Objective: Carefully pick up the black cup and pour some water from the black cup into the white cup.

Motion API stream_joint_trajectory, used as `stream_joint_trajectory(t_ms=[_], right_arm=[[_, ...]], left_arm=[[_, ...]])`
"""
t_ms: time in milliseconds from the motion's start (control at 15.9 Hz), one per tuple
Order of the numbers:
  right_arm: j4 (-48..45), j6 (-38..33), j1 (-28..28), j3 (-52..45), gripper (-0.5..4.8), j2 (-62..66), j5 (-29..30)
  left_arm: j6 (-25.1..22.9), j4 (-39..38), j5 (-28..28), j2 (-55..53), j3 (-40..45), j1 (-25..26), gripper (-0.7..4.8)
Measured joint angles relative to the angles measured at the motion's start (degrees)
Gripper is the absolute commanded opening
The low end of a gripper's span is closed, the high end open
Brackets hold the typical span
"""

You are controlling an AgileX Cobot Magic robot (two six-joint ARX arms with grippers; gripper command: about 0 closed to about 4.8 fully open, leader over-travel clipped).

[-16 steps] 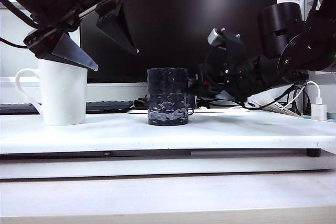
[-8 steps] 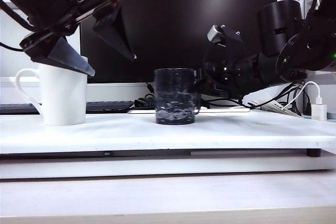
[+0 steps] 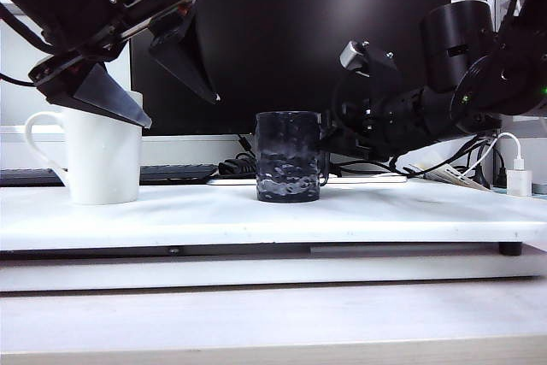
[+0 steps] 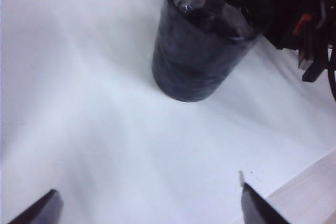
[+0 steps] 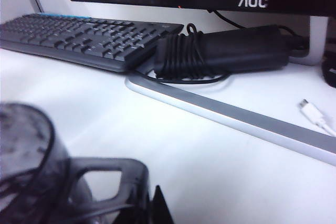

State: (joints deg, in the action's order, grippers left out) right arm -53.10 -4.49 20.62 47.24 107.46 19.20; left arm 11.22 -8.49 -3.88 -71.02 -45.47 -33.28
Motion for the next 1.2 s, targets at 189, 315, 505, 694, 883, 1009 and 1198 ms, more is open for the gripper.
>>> stream_joint_trajectory(t_ms=[189,315,505,694,883,1009,1198], right_arm=[[0.04,0.0,0.0,0.0,-0.06,-0.09,0.0],[2.14,-0.04,-0.02,-0.31,-0.06,-2.14,0.09],[4.72,-1.46,-0.04,-0.37,-0.06,-10.05,0.52],[17.88,-3.78,0.0,5.03,-0.06,-21.73,1.18],[30.73,-3.28,1.2,19.39,-0.06,-22.82,0.24],[33.22,-0.9,3.85,27.69,-0.06,-19.54,-1.77],[38.42,-0.26,7.58,37.64,-0.06,-8.76,-2.45]], left_arm=[[-0.07,0.13,0.28,0.13,0.0,0.02,4.79],[-2.97,0.42,2.91,2.36,0.0,0.02,4.79],[-7.8,1.01,7.54,8.44,-0.02,0.7,4.79],[-8.85,1.03,8.37,18.16,-0.11,5.33,4.79],[-9.03,-1.05,4.83,24.59,-2.45,15.32,4.79],[-9.07,-3.96,-1.29,24.17,-4.59,20.9,4.79],[-8.83,-9.68,-7.32,20.28,-4.48,23.26,4.79]])
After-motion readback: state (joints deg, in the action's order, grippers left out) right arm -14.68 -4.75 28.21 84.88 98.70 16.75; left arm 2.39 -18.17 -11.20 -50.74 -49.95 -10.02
